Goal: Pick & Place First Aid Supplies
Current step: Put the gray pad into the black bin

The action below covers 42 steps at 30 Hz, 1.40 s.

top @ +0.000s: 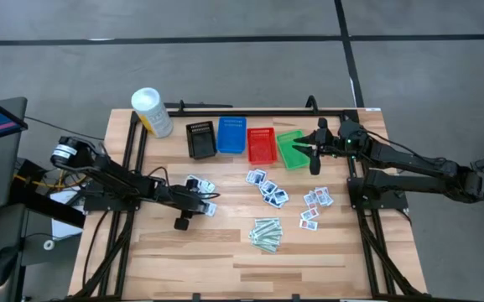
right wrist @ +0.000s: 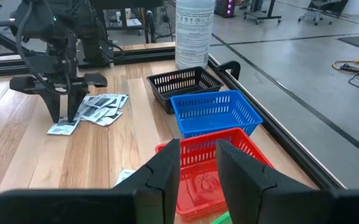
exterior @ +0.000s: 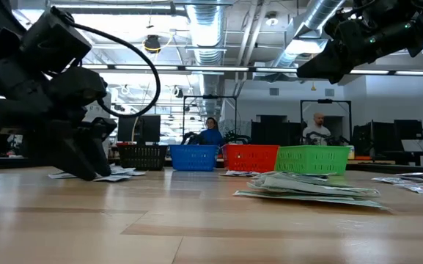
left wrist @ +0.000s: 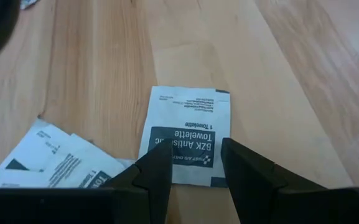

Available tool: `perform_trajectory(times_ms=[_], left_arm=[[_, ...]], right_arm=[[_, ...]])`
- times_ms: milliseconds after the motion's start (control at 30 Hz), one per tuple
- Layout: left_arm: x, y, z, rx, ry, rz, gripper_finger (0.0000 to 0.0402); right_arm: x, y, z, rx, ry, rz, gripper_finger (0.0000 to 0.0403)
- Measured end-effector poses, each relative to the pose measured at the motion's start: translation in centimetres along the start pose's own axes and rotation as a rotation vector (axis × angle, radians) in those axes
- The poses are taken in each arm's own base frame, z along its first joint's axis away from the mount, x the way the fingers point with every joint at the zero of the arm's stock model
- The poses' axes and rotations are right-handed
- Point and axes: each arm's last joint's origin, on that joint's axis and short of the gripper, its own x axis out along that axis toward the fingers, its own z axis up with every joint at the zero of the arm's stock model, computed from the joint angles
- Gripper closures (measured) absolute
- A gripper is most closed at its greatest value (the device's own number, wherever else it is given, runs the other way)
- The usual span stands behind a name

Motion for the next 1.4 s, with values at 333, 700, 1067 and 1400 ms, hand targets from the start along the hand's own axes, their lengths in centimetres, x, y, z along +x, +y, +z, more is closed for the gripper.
perform_trajectory(times_ms=[333,700,1067,1400], left_arm=[[0.2,0.0,-0.1,0.002,-0.004,-0.001,0.0309],[0.1,0.0,0.4,-0.001,-0.056,0.008,0.0341],[0.1,0.1,0.9,-0.005,-0.111,0.013,0.0342],[0.1,0.3,1.2,0.012,-0.142,0.061,0.0341]], right_arm=[[0.0,0.0,0.0,0.0,0.0,0.0,0.0305],[0.0,0.0,0.0,0.0,0.0,0.0,0.0305],[0.0,0.0,0.0,0.0,0.0,0.0,0.0305],[0.0,0.0,0.0,0.001,0.0,0.0,0.0305]])
